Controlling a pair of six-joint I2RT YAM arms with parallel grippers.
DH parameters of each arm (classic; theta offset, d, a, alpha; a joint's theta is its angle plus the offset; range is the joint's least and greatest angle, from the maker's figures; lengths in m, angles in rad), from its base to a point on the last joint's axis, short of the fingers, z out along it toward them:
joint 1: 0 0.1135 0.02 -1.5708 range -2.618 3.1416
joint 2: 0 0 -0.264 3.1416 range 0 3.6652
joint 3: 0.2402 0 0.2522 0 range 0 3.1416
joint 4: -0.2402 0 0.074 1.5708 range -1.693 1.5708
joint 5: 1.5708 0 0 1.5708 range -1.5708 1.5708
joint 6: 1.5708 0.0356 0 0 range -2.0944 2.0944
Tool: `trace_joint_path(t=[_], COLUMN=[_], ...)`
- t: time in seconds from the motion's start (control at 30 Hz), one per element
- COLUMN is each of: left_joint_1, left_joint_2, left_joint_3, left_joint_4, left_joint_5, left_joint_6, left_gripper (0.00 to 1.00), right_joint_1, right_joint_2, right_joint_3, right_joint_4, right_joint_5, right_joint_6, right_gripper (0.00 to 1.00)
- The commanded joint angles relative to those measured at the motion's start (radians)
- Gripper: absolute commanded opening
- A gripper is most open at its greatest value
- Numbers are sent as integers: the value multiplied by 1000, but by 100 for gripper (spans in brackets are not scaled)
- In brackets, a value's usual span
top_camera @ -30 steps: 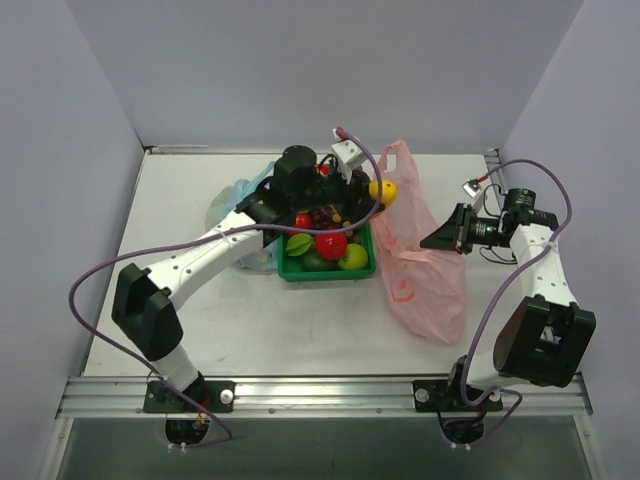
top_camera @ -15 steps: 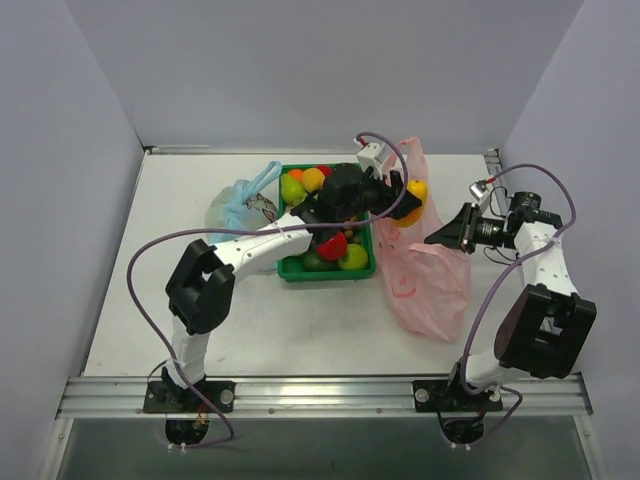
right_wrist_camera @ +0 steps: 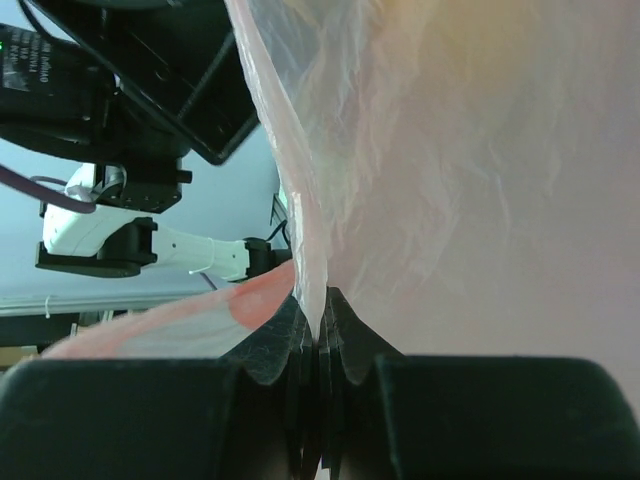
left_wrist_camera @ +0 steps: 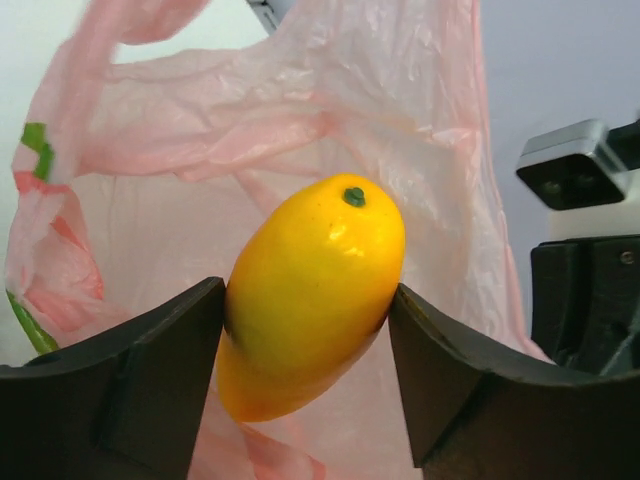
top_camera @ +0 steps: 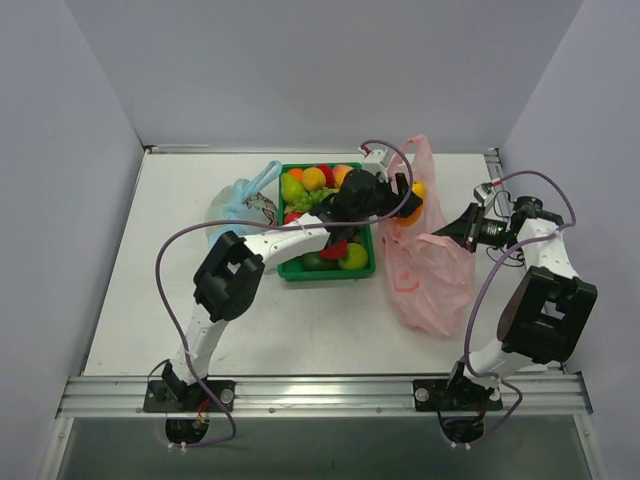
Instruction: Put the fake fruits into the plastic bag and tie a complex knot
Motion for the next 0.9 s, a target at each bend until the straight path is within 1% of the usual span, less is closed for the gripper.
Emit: trace_joint_path(t=[0.0, 0.07, 0.13, 0.17, 0.27, 0.3, 0.33, 0.37, 0.43, 0.47, 0.5, 0.53, 0.57, 0.6, 0.67, 0.7, 0.77, 0.8, 0.87], left_joint_1=[-2, 4, 19, 27, 68, 78, 102, 111, 130, 144, 145, 145, 141, 138, 134, 133, 122, 110, 98], left_joint_2=[-13, -36, -82, -100, -171, -209, -227, -264, -303, -318, -338, -344, -350, -347, -353, -362, -375, -376, -363], left_joint_3=[5, -18, -37, -50, -77, -103, -113, -129, -185, -196, -196, -190, -186, -177, -227, -251, -338, -356, -386], left_joint_4=[49, 56, 57, 59, 82, 92, 102, 103, 103, 67, 12, -48, -190, -292, -375, -391, -350, -333, -270], left_joint_5=[47, 128, 184, 249, 365, 447, 501, 544, 644, 684, 725, 770, 806, 830, 839, 845, 836, 833, 815], left_joint_6=[16, 53, 115, 137, 224, 281, 316, 405, 503, 564, 738, 839, 937, 1176, 1316, 1469, 1556, 1614, 1636], left_gripper=[82, 97, 97, 97, 98, 98, 97, 97, 97, 97, 98, 97, 97, 97, 97, 98, 98, 97, 97], right_joint_1=[-8, -14, -20, -23, -28, -28, -28, -28, -28, -28, -28, -28, -28, -28, -28, -28, -28, -28, -28], right_joint_2=[9, 11, 2, 3, 12, 14, 20, 23, 35, 40, 46, 61, 67, 77, 94, 101, 114, 115, 120], right_joint_3=[0, 3, 8, 13, 26, 42, 48, 54, 74, 78, 85, 98, 105, 112, 128, 134, 144, 148, 158], right_joint_4=[-38, -47, -59, -64, -96, -113, -143, -156, -193, -207, -220, -255, -274, -292, -337, -351, -383, -401, -423], right_joint_5=[-50, -41, -17, -11, -4, 0, 3, 12, 22, 29, 31, 32, 39, 40, 42, 42, 43, 46, 52], right_joint_6=[-30, -39, -62, -70, -111, -129, -169, -183, -218, -249, -266, -283, -329, -346, -389, -403, -419, -441, -461], right_gripper=[0, 0, 0, 0, 0, 0, 0, 0, 0, 0, 0, 0, 0, 0, 0, 0, 0, 0, 0])
